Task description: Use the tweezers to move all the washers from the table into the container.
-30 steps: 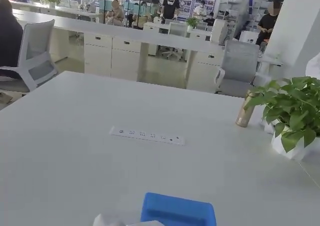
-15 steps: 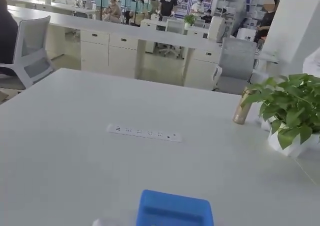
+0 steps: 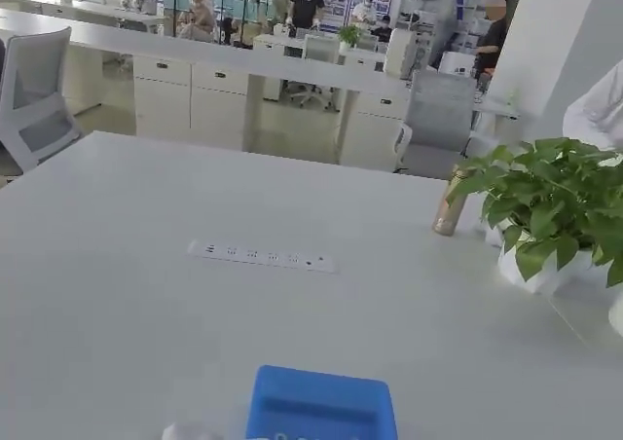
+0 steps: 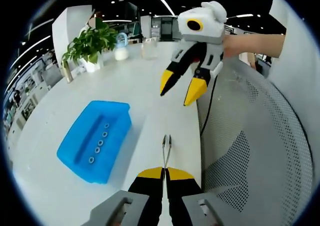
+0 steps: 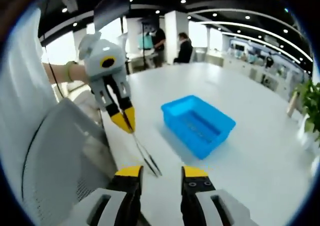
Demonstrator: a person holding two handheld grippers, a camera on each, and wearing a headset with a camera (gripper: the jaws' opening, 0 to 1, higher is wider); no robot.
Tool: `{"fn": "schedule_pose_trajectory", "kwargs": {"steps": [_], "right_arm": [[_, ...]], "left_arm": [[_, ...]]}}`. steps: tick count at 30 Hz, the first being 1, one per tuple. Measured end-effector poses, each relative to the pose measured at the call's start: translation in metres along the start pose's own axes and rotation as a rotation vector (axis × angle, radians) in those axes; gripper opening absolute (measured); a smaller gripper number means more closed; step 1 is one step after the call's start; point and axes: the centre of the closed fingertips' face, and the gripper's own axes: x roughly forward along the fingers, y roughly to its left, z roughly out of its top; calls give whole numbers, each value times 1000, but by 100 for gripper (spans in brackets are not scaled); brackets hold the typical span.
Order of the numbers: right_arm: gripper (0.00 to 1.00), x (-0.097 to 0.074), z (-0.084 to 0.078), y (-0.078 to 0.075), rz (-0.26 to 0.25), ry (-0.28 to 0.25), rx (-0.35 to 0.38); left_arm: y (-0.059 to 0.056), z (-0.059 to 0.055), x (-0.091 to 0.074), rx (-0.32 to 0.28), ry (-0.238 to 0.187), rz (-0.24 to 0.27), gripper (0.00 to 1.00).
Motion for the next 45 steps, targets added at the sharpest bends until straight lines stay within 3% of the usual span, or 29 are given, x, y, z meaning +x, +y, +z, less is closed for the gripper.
{"fn": "schedule_pose_trajectory", "kwargs": {"steps": [6, 10, 21, 31, 42, 45], "right_arm": [[52, -43, 44, -19, -172, -258, 105], [65, -59, 53, -27, -254, -324, 108], [77, -78, 55, -31, -350, -384, 153], [79, -88, 53, -29, -372, -394, 167], [81, -99, 47, -33, -415, -412, 193], [81, -99, 48, -33, -422, -416, 194]], "left_arm": [[2, -6, 4, -28, 40, -7, 0], [3, -13, 7, -15, 96, -17, 0], [4, -26, 16, 26, 247, -51, 0], [4, -37, 20, 43, 333, -68, 0], [4, -50, 23, 10, 419, -85, 0], [4, -50, 23, 2, 423, -85, 0]]}}
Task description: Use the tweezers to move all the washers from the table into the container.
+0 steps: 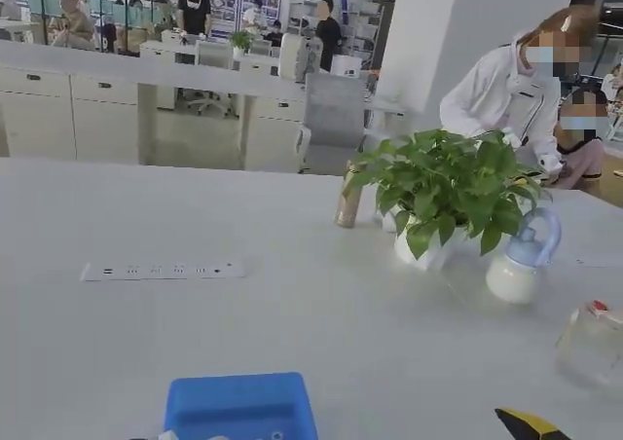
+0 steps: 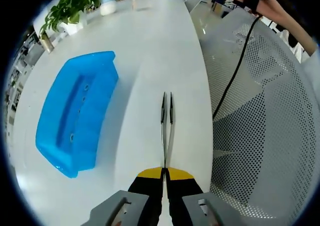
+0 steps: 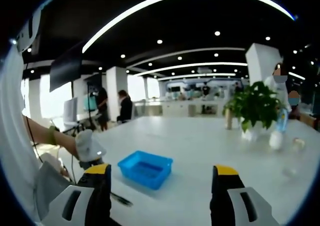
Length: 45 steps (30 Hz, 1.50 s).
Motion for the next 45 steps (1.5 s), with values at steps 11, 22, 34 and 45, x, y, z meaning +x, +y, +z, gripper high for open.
{"fn": "schedule_pose_trajectory", "kwargs": {"steps": [11, 22, 34, 45], "right_arm": [[80, 0, -2, -3, -9, 5, 7], [80, 9, -1, -11, -5, 5, 3], [84, 39, 10, 0, 78, -42, -2], [97, 47, 31, -1, 87, -149, 14]], "left_arm": [[5, 3, -7, 3, -50, 35, 3], [9, 5, -49, -277, -345, 115, 19], [7, -3, -133, -519, -773, 415, 47], [8, -4, -182, -611, -1006, 623, 78]]}}
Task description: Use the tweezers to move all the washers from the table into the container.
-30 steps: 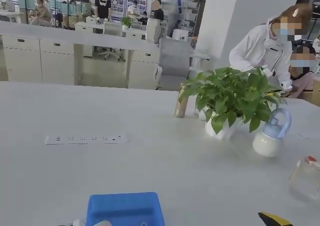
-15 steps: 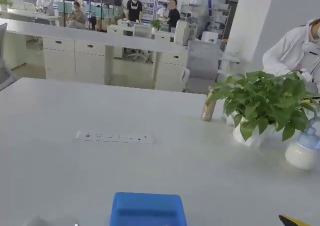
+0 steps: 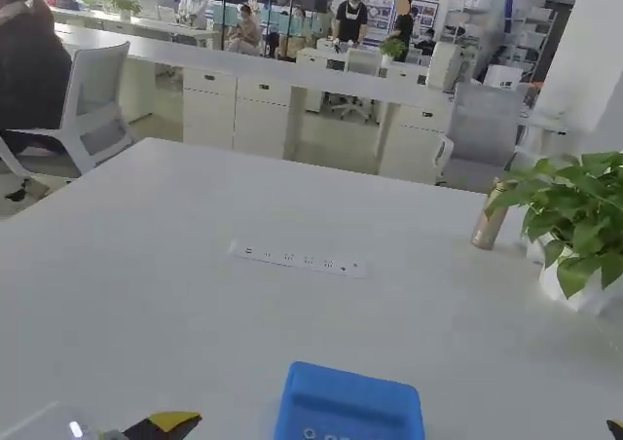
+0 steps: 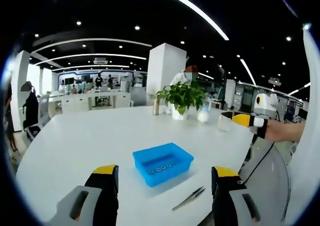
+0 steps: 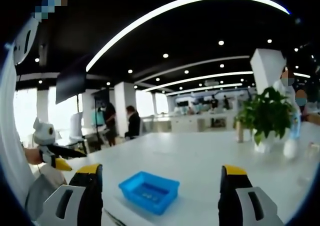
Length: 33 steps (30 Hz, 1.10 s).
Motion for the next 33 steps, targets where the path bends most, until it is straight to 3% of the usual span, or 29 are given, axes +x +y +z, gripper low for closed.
{"fn": "schedule_pose_trajectory", "kwargs": {"steps": [1, 8, 13, 23, 33], "right_arm": [[98, 0, 2, -1, -4, -13, 0], [99, -5, -3, -8, -18, -9, 9], [99, -7, -5, -12, -32, 4, 4], [99, -8, -10, -16, -56, 23, 11], [99, -10, -9, -23, -89, 8, 38]], "left_arm": [[1, 8, -2, -13, -43, 17, 81], [10, 36, -9, 25, -172, 102, 99], [12, 43, -11, 5, -212, 108, 99], [22, 42, -14, -8, -212, 138, 99], [27, 43, -23, -10, -216, 176, 99]]}}
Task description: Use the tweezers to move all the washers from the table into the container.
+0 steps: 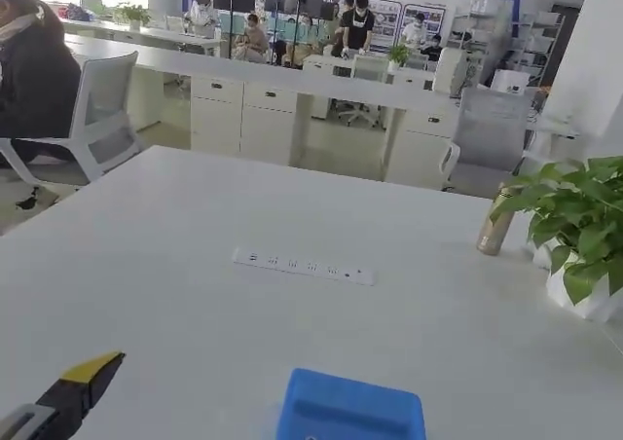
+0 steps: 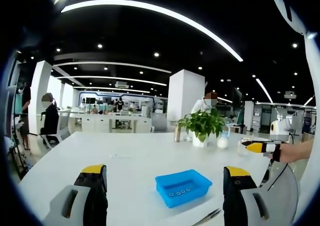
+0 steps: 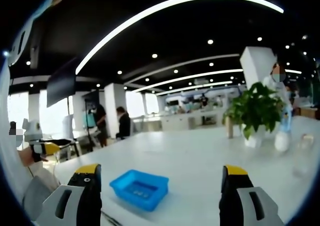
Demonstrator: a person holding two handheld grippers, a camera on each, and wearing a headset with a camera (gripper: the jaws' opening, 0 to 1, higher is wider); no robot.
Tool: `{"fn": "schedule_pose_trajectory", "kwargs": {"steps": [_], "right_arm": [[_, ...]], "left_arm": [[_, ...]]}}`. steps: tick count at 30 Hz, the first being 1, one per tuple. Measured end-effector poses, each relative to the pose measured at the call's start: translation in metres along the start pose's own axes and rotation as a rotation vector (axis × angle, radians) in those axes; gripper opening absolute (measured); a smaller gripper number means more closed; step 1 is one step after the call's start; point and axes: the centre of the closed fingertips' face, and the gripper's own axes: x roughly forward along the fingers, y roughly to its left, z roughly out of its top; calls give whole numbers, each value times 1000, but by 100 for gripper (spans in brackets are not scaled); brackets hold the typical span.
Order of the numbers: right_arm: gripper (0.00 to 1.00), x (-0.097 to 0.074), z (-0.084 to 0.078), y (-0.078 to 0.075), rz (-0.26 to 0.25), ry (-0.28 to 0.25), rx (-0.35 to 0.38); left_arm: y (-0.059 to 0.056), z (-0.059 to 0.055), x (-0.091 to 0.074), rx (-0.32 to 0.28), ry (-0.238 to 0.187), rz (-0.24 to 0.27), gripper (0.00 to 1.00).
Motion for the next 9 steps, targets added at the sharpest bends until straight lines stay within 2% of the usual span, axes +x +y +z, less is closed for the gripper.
{"fn": "schedule_pose_trajectory", "kwargs": {"steps": [9], "right_arm": [[99, -3, 0, -5, -18, -8, 24]], "left_arm": [[8, 1, -6, -8, -6, 28, 99]]}}
